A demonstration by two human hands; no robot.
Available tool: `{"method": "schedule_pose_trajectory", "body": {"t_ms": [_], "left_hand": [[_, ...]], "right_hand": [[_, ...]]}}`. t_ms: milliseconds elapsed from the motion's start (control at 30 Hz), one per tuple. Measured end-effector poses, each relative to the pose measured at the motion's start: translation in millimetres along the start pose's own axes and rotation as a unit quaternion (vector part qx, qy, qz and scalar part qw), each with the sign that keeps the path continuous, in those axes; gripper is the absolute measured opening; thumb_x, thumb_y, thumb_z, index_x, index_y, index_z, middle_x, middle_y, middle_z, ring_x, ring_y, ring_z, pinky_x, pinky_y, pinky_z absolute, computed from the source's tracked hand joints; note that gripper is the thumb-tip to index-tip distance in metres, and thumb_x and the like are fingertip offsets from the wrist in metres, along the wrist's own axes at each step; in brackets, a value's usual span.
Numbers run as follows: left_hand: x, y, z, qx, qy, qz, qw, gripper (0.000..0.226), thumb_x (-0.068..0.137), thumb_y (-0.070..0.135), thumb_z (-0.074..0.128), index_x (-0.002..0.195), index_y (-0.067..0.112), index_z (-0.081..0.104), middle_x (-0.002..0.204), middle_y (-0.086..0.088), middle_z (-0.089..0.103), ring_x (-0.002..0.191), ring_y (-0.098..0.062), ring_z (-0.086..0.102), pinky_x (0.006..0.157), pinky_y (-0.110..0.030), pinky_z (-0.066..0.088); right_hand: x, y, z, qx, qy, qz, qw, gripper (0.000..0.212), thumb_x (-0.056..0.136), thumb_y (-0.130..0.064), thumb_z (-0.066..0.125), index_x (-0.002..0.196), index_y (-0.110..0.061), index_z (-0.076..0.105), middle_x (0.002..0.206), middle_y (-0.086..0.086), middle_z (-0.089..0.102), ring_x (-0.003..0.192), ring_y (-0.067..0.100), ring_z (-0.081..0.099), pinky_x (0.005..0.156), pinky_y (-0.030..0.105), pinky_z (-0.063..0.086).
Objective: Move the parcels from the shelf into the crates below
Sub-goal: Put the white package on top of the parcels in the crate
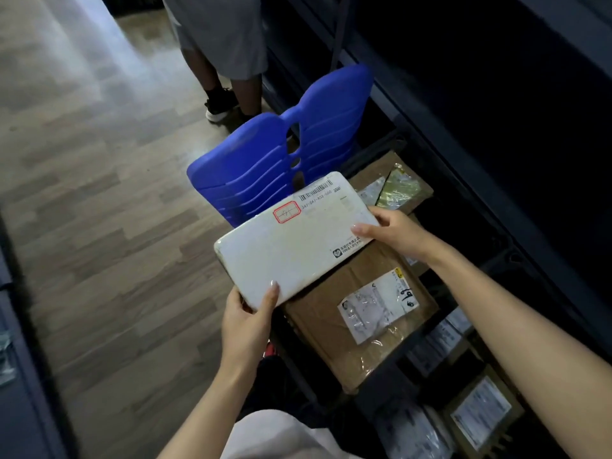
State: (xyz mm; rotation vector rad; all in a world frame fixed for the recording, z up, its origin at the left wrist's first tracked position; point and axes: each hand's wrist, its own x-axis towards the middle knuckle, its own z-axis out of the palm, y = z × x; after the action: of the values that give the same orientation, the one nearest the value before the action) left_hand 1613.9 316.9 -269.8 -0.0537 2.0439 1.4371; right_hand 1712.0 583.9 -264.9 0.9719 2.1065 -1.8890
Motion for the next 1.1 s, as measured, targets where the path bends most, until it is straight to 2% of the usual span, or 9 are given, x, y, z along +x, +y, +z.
{"method": "schedule_pose_trajectory", "body": {"t_ms": [67, 167, 300, 367, 533, 667, 800, 1000, 1100], "left_hand": [[1.8, -5.5, 0.0, 0.011, -0.008, -0.002, 1.0, 0.034, 0.084, 0.028, 0.069, 0.115, 0.017, 0.06, 0.101, 0.015, 0.067, 0.077, 0.018, 0.062, 0.059, 0.0, 0.044], [3.1, -14.8, 0.6, 0.027, -0.016, -0.011, 0.999, 0.037, 0.083, 0.03, 0.07, 0.116, 0.017, 0.06, 0.103, 0.013, 0.069, 0.084, 0.012, 0.063, 0.062, -0.004, 0.046], [6.6, -20.8, 0.8, 0.047, -0.008, -0.018, 0.999, 0.039, 0.081, 0.03, 0.073, 0.115, 0.016, 0.061, 0.105, 0.008, 0.071, 0.093, -0.004, 0.066, 0.073, -0.018, 0.048], [8.5, -21.5, 1.4, 0.053, -0.006, -0.019, 0.998, 0.038, 0.08, 0.029, 0.073, 0.114, 0.015, 0.062, 0.105, 0.005, 0.071, 0.094, -0.01, 0.067, 0.077, -0.024, 0.049], [11.3, -22.5, 3.8, 0.065, 0.008, -0.009, 0.998, 0.036, 0.078, 0.029, 0.076, 0.109, 0.016, 0.064, 0.101, 0.005, 0.072, 0.09, -0.009, 0.068, 0.076, -0.026, 0.05], [16.8, -18.8, 9.6, 0.059, 0.025, 0.006, 0.998, 0.037, 0.077, 0.027, 0.077, 0.11, 0.014, 0.065, 0.1, 0.004, 0.073, 0.09, -0.011, 0.068, 0.077, -0.026, 0.052], [20.0, -17.7, 13.3, 0.068, 0.031, 0.021, 0.997, 0.039, 0.077, 0.026, 0.077, 0.111, 0.014, 0.065, 0.099, 0.005, 0.072, 0.09, -0.011, 0.068, 0.075, -0.023, 0.05], [18.7, -14.3, 11.4, 0.077, 0.028, 0.014, 0.997, 0.041, 0.078, 0.026, 0.076, 0.115, 0.014, 0.063, 0.103, 0.003, 0.071, 0.095, -0.015, 0.068, 0.08, -0.028, 0.052], [15.3, -2.3, 11.7, 0.08, 0.027, 0.038, 0.996, 0.046, 0.078, 0.021, 0.075, 0.12, 0.016, 0.057, 0.11, 0.003, 0.068, 0.103, -0.017, 0.065, 0.087, -0.032, 0.051]], "right_hand": [[1.6, 1.4, -2.7, -0.015, -0.01, 0.007, 1.0, 0.045, 0.066, -0.055, 0.074, 0.108, -0.04, 0.064, 0.104, -0.017, 0.072, 0.095, 0.004, 0.069, 0.081, 0.024, 0.054], [3.9, 4.8, -5.6, -0.03, -0.027, 0.021, 0.999, 0.062, 0.058, -0.061, 0.076, 0.114, -0.039, 0.062, 0.103, -0.016, 0.073, 0.092, 0.005, 0.07, 0.082, 0.028, 0.056], [8.0, 3.4, -7.3, -0.07, -0.046, 0.03, 0.996, 0.067, 0.06, -0.057, 0.075, 0.121, -0.036, 0.06, 0.11, -0.017, 0.069, 0.101, 0.003, 0.065, 0.09, 0.028, 0.05], [10.7, 2.4, -8.1, -0.088, -0.055, 0.039, 0.994, 0.062, 0.064, -0.054, 0.074, 0.122, -0.036, 0.059, 0.11, -0.021, 0.066, 0.102, -0.001, 0.062, 0.09, 0.026, 0.048], [21.1, 4.2, -12.6, -0.127, -0.075, 0.063, 0.987, 0.032, 0.078, -0.041, 0.072, 0.107, -0.046, 0.059, 0.103, -0.027, 0.064, 0.095, -0.007, 0.061, 0.08, 0.018, 0.047], [33.5, 4.7, -14.5, -0.152, -0.073, 0.07, 0.983, 0.038, 0.081, -0.04, 0.07, 0.117, -0.032, 0.06, 0.104, -0.022, 0.063, 0.099, 0.001, 0.06, 0.085, 0.023, 0.045], [40.9, 2.2, -18.5, -0.162, -0.08, 0.077, 0.98, 0.041, 0.081, -0.035, 0.072, 0.119, -0.023, 0.062, 0.112, -0.011, 0.066, 0.102, 0.007, 0.061, 0.093, 0.027, 0.044], [38.9, -2.2, -17.1, -0.169, -0.086, 0.083, 0.978, 0.043, 0.08, -0.036, 0.072, 0.121, -0.025, 0.061, 0.114, -0.011, 0.065, 0.104, 0.008, 0.06, 0.095, 0.028, 0.043], [32.1, -6.2, -14.8, -0.15, -0.066, 0.067, 0.984, 0.046, 0.081, -0.033, 0.073, 0.124, -0.027, 0.059, 0.113, -0.015, 0.065, 0.101, 0.002, 0.061, 0.096, 0.026, 0.045]]}}
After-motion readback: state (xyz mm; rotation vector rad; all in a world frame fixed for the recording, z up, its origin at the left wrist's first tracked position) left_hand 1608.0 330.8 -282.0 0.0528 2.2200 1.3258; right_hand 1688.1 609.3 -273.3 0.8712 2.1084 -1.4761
